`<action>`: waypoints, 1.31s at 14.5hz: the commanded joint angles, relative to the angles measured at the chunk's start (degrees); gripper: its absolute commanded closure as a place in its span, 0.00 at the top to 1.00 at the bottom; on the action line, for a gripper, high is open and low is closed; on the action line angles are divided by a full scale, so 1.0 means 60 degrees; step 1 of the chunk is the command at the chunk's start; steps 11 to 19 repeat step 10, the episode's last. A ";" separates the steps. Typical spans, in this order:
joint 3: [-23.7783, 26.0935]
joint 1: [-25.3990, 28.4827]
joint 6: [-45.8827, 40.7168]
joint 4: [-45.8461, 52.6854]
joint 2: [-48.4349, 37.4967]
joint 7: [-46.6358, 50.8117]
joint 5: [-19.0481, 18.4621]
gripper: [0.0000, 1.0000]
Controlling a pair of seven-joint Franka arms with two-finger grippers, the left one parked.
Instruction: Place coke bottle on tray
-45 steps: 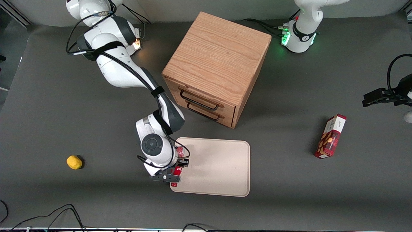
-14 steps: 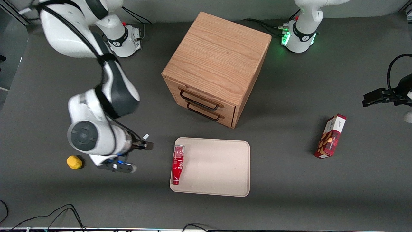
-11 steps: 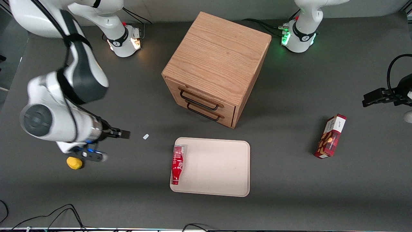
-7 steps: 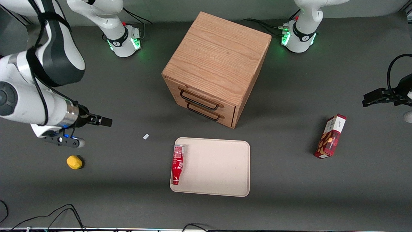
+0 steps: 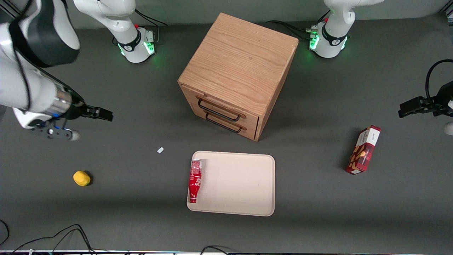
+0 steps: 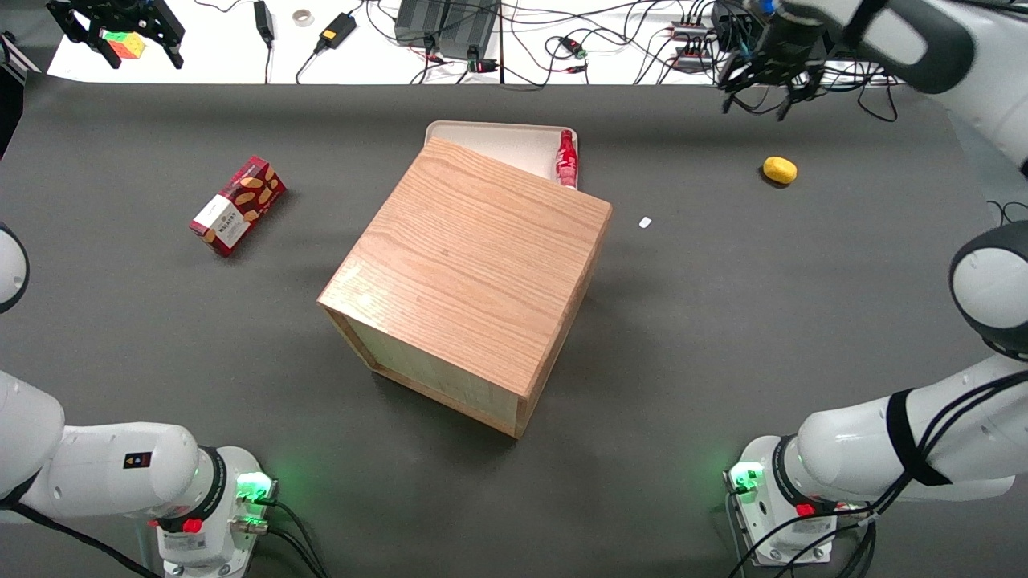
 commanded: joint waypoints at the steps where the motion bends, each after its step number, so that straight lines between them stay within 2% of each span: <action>1: -0.1215 0.0736 -0.0202 -0.0513 -0.0874 -0.1186 0.0357 1.00; 3: -0.1948 0.1264 -0.0304 -0.0484 -0.1050 -0.1672 0.0473 1.00; 19: -0.2024 0.1178 -0.0348 -0.0280 -0.0964 -0.1659 0.0489 1.00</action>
